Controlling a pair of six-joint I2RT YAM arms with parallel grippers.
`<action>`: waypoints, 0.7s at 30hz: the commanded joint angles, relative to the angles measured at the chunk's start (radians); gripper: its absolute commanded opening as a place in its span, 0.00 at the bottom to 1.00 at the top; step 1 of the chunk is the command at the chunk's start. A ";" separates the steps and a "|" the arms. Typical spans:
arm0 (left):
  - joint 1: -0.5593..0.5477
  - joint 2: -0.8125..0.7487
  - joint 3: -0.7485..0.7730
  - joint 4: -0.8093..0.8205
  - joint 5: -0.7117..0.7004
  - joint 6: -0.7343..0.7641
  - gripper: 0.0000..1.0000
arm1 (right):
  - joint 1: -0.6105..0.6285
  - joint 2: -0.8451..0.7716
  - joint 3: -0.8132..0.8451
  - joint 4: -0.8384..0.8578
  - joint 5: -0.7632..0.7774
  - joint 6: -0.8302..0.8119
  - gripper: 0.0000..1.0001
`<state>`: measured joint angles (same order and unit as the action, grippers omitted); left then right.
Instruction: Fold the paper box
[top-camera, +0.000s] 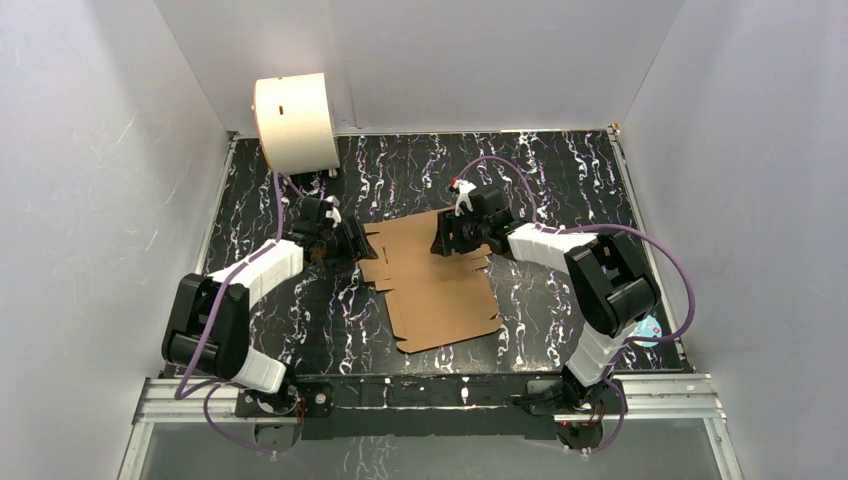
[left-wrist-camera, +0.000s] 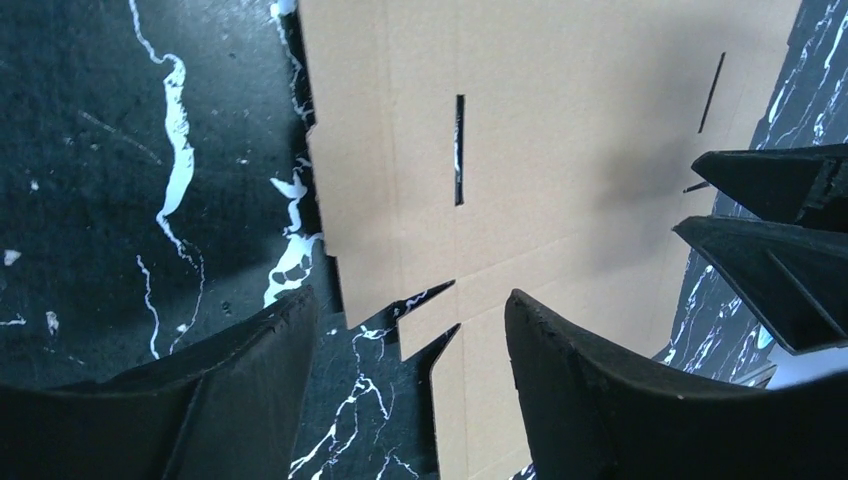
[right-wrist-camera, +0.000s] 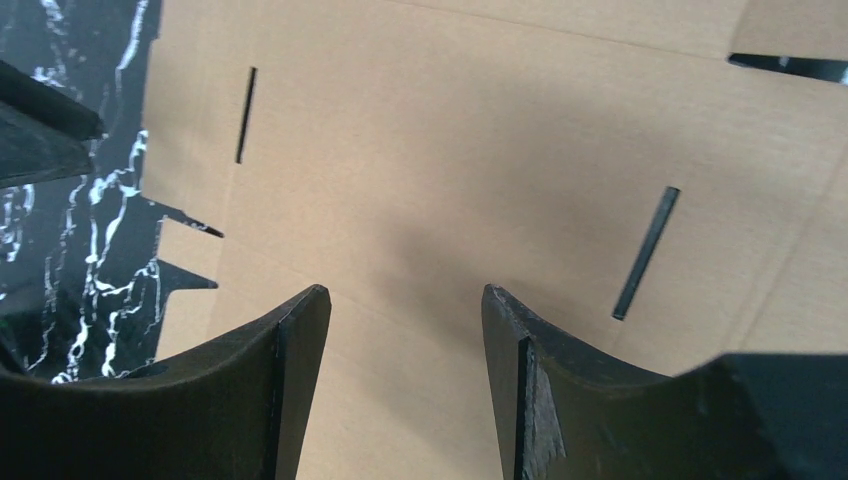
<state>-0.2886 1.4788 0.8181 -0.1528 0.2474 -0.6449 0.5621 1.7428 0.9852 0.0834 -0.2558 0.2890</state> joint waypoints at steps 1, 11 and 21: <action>0.025 -0.037 -0.027 0.037 0.016 -0.032 0.64 | 0.002 -0.047 -0.027 0.182 -0.095 0.054 0.67; 0.034 0.090 -0.023 0.095 0.013 -0.038 0.53 | 0.002 0.009 -0.062 0.265 -0.144 0.088 0.67; 0.035 0.124 -0.012 0.112 0.035 -0.030 0.36 | 0.004 0.070 -0.077 0.287 -0.135 0.103 0.67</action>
<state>-0.2569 1.5982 0.7933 -0.0429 0.2596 -0.6823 0.5632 1.7897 0.9241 0.3149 -0.3847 0.3805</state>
